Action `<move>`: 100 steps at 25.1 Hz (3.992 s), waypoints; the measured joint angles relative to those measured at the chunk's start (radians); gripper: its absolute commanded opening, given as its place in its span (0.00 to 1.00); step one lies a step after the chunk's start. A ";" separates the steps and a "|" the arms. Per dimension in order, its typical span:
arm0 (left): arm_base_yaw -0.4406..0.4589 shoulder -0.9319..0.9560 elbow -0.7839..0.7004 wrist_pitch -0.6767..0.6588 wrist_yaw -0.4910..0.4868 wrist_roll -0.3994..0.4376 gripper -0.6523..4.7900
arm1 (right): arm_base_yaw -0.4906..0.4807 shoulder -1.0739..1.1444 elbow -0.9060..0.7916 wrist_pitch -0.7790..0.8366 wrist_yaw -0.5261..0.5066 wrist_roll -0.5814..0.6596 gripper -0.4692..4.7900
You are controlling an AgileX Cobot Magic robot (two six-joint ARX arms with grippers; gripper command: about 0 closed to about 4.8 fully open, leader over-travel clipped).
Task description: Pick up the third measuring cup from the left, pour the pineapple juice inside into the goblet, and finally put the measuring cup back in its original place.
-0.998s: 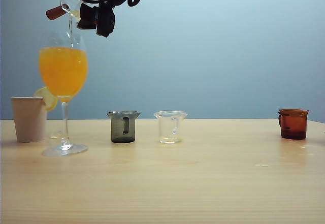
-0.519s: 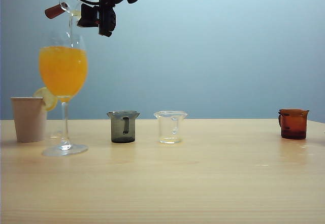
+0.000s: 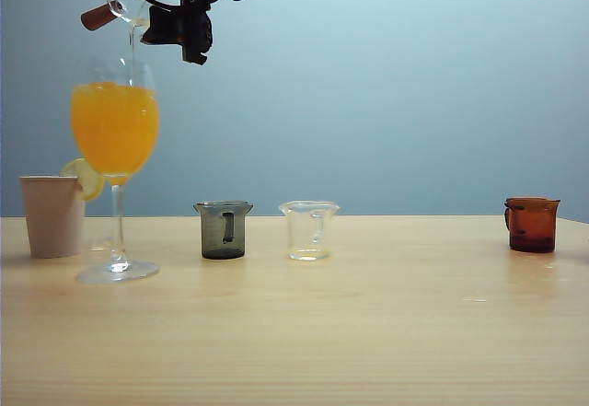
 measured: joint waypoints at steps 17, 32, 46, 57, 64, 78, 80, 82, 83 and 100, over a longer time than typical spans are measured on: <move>0.000 0.000 0.000 0.000 0.000 0.000 0.11 | 0.014 0.000 0.000 0.036 -0.007 -0.131 0.67; 0.000 0.000 0.000 0.000 0.000 0.000 0.11 | 0.021 0.000 0.000 0.037 -0.007 -0.228 0.67; 0.000 0.000 0.000 0.000 0.000 0.000 0.11 | 0.023 0.000 0.000 0.037 -0.012 -0.260 0.67; 0.000 0.000 0.000 0.000 0.000 0.000 0.11 | 0.023 0.000 0.000 0.037 0.009 0.032 0.67; 0.000 0.000 0.000 0.000 0.000 0.000 0.11 | 0.003 -0.014 0.000 0.041 0.078 0.494 0.67; 0.000 0.000 0.000 0.000 0.000 0.000 0.11 | -0.217 -0.063 -0.059 -0.145 -0.025 1.082 0.58; 0.000 0.000 0.000 0.000 0.000 0.000 0.11 | -0.239 -0.076 -0.101 -0.144 -0.026 1.110 0.58; 0.000 0.000 0.000 0.000 0.000 0.000 0.11 | -0.259 -0.097 -0.153 -0.105 -0.034 1.130 0.58; 0.000 0.000 0.000 0.000 0.000 0.000 0.11 | -0.271 -0.109 -0.190 -0.068 -0.039 1.147 0.58; 0.000 0.000 0.000 0.000 0.000 0.000 0.11 | -0.364 -0.285 -0.971 0.606 0.247 1.513 0.58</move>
